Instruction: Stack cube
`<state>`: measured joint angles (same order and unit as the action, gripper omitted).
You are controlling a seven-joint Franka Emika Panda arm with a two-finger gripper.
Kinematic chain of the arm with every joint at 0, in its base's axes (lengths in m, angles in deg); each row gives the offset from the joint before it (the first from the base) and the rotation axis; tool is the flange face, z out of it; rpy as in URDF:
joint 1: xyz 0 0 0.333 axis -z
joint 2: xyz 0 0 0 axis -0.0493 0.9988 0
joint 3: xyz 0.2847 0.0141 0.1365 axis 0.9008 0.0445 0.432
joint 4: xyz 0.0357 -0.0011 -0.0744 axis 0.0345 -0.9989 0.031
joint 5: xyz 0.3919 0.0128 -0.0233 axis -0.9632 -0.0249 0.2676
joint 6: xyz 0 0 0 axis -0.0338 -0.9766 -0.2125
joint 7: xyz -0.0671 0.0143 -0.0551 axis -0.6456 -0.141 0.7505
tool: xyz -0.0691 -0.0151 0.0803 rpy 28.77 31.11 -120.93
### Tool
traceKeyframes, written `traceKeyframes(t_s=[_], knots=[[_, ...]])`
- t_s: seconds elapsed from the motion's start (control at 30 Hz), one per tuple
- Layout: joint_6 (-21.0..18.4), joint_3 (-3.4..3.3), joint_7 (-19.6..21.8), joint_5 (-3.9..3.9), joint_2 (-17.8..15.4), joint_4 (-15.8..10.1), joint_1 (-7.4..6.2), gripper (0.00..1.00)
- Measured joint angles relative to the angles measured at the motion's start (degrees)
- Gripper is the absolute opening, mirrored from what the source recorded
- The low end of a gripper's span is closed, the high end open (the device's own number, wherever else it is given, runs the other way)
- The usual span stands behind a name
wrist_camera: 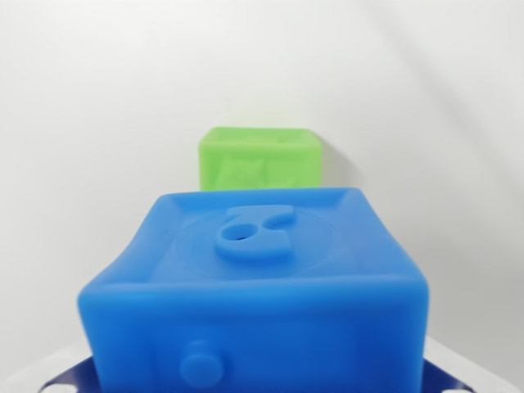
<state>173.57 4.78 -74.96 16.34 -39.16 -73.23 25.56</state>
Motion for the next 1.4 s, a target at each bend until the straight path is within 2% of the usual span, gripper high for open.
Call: traceKeyframes(t_s=[0.73,1.37,1.4], knots=[[5.5,-0.3,0.0,0.13,5.6,0.1,-0.21,0.0],[7.3,-0.48,0.0,0.15,7.7,0.3,-0.34,0.0],[7.3,-0.49,0.0,0.15,7.7,0.4,-0.35,1.0]])
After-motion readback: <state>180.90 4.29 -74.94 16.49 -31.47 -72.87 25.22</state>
